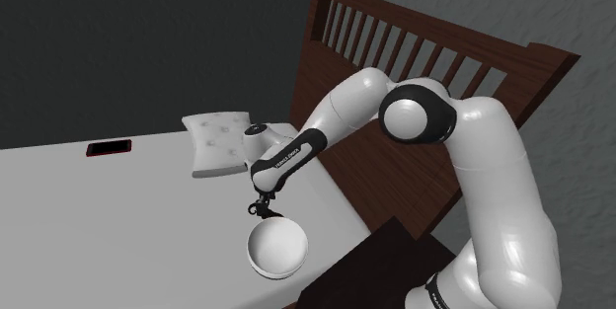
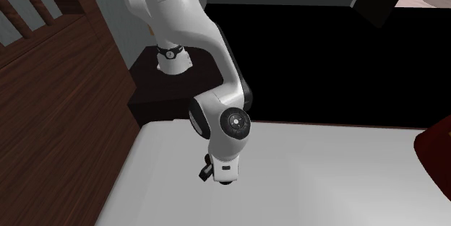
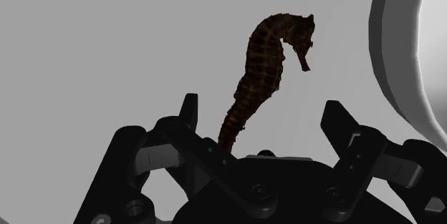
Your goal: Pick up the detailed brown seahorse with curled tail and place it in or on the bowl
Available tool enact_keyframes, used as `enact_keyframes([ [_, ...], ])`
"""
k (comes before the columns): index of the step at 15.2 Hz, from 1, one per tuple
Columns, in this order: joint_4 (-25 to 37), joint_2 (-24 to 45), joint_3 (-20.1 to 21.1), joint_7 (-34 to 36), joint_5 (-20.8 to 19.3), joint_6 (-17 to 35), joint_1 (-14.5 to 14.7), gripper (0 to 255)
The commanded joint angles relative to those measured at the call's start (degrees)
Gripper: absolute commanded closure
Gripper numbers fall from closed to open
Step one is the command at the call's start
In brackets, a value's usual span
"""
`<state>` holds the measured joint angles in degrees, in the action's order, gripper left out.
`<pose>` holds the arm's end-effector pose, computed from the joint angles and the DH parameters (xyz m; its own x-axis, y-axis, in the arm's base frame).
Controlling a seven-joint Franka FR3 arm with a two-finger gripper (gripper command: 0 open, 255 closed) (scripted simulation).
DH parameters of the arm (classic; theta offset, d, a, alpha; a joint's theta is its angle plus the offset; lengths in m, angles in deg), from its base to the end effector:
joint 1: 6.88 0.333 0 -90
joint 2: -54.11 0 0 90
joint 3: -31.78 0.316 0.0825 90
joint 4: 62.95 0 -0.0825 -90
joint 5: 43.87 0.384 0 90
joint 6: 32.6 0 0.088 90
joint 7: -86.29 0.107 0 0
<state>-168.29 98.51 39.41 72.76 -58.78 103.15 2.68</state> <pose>0.5799 0.1761 0.0895 0.7313 0.6404 -0.2345 0.6560 -0.7546 -0.0150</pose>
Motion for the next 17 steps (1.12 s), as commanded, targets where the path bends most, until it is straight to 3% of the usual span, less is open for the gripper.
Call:
enact_keyframes([
  [1, -0.3, 1.1, -0.3, 0.2, -0.3, 1.4, 0.0, 0],
  [11, -0.2, 2.5, -0.6, 0.4, -0.6, 2.7, 0.1, 0],
  [12, -0.2, 2.5, -0.6, 0.4, -0.6, 2.7, 0.1, 255],
  [17, -0.3, 2.5, -0.6, 0.4, -0.7, 2.8, 0.2, 255],
])
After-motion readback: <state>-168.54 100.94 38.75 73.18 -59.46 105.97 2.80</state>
